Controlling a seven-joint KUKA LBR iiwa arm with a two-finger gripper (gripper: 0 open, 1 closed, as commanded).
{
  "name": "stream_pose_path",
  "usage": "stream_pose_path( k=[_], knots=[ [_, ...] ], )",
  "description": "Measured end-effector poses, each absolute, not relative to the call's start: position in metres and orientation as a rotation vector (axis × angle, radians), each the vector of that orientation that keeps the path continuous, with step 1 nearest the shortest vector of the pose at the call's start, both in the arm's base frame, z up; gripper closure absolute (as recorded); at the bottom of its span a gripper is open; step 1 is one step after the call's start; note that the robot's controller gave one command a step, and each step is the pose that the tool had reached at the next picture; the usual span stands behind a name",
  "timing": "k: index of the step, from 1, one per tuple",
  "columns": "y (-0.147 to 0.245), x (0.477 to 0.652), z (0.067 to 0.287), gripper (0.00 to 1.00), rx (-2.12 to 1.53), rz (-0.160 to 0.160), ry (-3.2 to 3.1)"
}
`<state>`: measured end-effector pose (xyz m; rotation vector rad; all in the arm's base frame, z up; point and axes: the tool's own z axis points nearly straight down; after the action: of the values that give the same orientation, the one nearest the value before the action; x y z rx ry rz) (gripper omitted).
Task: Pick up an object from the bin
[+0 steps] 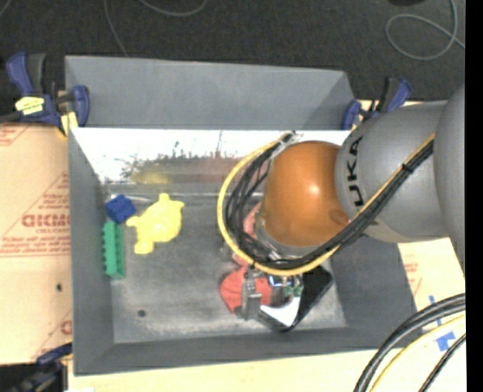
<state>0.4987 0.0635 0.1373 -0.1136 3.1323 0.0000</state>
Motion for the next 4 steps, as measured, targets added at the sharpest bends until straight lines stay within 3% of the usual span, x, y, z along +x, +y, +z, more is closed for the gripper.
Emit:
stream_pose_path(
  k=[2,3,4],
  knots=[
    [0.023,0.494,0.124,0.0,-0.306,-0.002,3.119],
    [0.023,0.508,0.12,0.0,-0.337,-0.004,3.115],
    [0.026,0.531,0.1,0.0,-0.572,-0.003,3.077]
  ],
)
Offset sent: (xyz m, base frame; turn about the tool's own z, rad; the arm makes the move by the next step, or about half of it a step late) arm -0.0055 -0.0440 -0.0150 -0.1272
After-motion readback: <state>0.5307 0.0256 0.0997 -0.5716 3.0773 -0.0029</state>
